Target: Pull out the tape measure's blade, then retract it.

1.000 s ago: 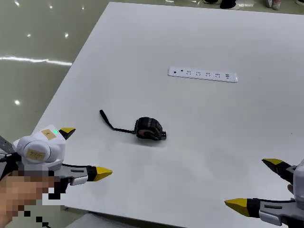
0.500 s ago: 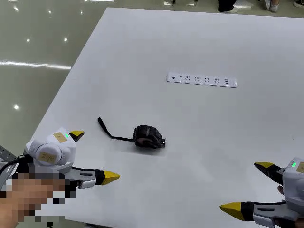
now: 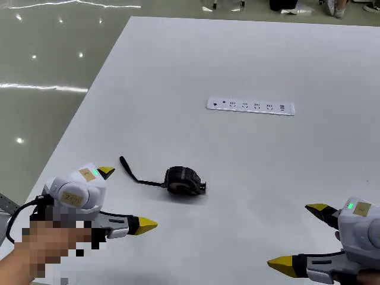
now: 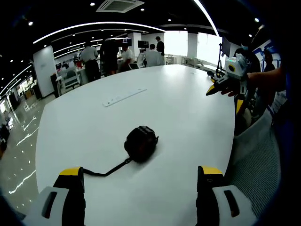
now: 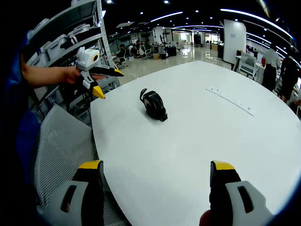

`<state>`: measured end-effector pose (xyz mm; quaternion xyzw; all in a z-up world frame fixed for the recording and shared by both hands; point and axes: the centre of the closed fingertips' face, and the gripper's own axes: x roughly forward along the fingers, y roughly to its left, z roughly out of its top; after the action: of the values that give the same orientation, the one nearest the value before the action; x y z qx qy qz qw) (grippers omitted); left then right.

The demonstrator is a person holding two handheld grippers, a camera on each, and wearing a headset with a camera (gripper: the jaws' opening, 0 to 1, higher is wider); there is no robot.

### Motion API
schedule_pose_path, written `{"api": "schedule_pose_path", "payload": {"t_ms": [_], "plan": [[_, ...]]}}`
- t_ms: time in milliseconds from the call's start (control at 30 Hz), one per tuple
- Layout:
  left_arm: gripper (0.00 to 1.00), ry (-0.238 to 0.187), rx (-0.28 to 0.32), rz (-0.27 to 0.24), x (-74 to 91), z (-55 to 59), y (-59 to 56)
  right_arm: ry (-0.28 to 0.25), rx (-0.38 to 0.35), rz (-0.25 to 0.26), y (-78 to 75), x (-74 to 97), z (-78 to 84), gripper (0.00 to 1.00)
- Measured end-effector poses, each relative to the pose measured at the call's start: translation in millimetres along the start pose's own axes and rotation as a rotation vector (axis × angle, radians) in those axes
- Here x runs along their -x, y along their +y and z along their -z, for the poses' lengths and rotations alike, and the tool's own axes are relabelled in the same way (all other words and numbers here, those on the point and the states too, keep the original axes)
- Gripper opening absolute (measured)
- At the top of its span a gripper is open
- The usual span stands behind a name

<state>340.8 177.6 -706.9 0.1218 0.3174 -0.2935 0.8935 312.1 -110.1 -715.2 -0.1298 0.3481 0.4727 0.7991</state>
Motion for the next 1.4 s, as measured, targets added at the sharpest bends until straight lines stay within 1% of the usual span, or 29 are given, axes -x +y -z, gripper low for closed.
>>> {"api": "schedule_pose_path", "payload": {"t_ms": [133,567,867,1233,1400], "plan": [[0.97,-0.003,-0.009,0.006,-5.8,-5.6,1.2,-0.001,0.008,-0.011,-1.2,-5.1,-2.8,0.9],[0.96,-0.01,-0.046,0.04,-26.2,-25.3,-4.0,0.009,0.038,-0.053,-1.8,-22.4,-6.0,0.89],[0.96,-0.003,-0.082,0.074,-42.1,-32.7,-5.3,0.018,0.066,-0.083,-3.1,-36.9,-9.5,0.89],[0.95,0.009,-0.125,0.122,-62.0,-40.2,-13.0,0.022,0.092,-0.118,-4.1,-58.8,-16.3,0.87],[0.93,0.014,-0.152,0.145,-71.5,-45.0,-14.6,0.026,0.109,-0.142,0.8,-67.7,-21.5,0.86]]}}
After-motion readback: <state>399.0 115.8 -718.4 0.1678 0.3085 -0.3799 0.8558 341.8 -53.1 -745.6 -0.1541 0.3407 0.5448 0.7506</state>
